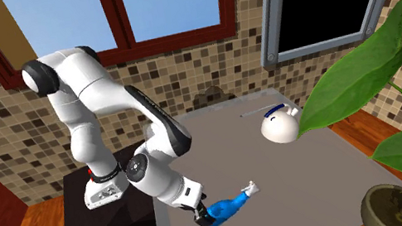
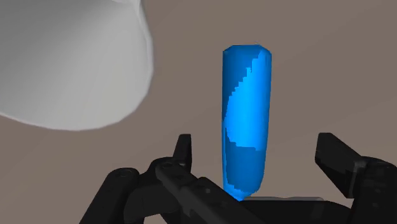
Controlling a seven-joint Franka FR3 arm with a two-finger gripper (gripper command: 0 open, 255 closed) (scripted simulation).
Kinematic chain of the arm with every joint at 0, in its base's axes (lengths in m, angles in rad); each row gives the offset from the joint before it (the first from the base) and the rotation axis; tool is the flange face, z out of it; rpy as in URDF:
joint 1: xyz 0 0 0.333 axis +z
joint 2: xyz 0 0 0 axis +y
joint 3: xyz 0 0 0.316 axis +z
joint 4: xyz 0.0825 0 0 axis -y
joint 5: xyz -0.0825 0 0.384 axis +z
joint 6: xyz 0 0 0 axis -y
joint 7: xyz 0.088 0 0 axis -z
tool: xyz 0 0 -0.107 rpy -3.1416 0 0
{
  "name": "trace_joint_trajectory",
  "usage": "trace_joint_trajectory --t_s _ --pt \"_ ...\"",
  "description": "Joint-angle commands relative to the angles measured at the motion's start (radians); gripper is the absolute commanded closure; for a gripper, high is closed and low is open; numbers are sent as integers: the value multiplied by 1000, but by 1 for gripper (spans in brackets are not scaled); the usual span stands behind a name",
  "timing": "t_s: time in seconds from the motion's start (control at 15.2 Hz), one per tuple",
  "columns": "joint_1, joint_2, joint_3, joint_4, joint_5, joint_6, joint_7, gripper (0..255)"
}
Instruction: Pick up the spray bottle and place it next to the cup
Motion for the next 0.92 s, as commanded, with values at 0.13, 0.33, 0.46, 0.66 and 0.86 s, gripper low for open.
trace_joint_trajectory --t_s 0.13,0.33,0.46,0.66,0.86 --pt "19 -70 -29 -20 -107 16 70 0" --pt "-29 -262 -15 -60 -433 27 294 0" --pt "-51 -256 7 -59 -421 23 285 0" --pt "-52 -255 9 -59 -420 23 285 0" --pt "-52 -255 9 -59 -420 23 285 0"
